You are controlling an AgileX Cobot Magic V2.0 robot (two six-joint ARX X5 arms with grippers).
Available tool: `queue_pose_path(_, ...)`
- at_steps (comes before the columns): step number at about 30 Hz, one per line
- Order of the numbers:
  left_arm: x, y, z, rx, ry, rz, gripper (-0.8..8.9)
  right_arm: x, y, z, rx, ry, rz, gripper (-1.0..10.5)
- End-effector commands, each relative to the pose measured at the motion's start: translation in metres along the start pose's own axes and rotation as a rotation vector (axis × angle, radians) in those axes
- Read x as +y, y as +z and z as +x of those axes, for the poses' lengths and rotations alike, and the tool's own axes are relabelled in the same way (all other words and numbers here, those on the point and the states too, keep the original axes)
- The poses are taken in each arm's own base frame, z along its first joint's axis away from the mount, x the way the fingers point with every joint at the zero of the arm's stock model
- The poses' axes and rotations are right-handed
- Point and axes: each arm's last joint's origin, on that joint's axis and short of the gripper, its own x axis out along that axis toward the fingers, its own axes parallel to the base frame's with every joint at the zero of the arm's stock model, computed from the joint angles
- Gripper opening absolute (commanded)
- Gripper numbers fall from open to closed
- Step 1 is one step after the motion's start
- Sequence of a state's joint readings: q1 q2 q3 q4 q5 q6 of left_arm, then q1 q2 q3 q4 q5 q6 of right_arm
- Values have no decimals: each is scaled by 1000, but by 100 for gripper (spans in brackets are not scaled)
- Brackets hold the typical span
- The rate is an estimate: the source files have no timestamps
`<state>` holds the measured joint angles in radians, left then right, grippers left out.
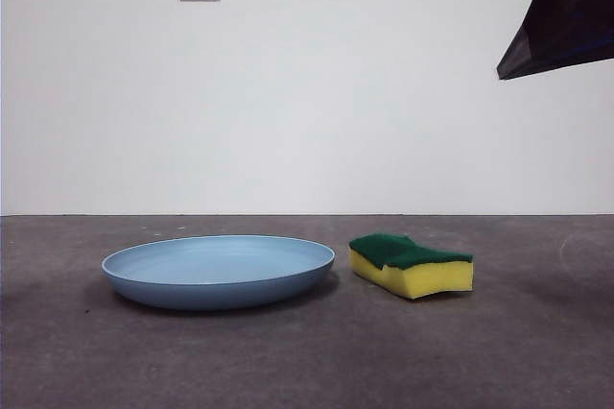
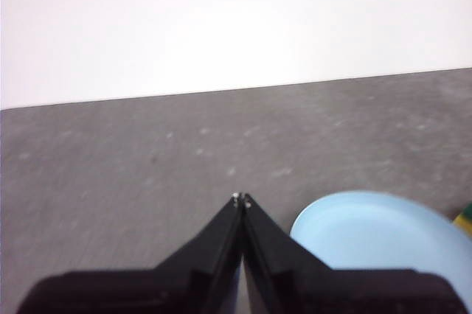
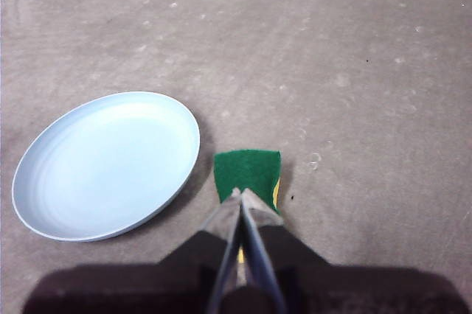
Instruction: Pick up the plate,pick up the cloth,clean the plate with the cloth
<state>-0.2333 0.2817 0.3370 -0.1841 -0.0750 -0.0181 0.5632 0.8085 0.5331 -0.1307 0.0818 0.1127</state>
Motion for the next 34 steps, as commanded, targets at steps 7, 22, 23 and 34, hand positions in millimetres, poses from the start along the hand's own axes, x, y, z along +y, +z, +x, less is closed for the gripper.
queue_pose_path(7, 7, -48, 0, -33, 44, 3, -1, 0, -2, 0, -1, -2, 9, 2)
queue_pose_path(22, 11, -89, 6, 36, 39, -29, -1, 0, -2, 0, -1, -2, 9, 2)
queue_pose_path(23, 11, -90, 6, 49, 48, -28, 0, 0, -2, 0, -1, -2, 9, 2)
queue_pose_path(34, 13, -93, 6, 86, 65, -32, 0, 0, -2, 0, -1, -2, 9, 2)
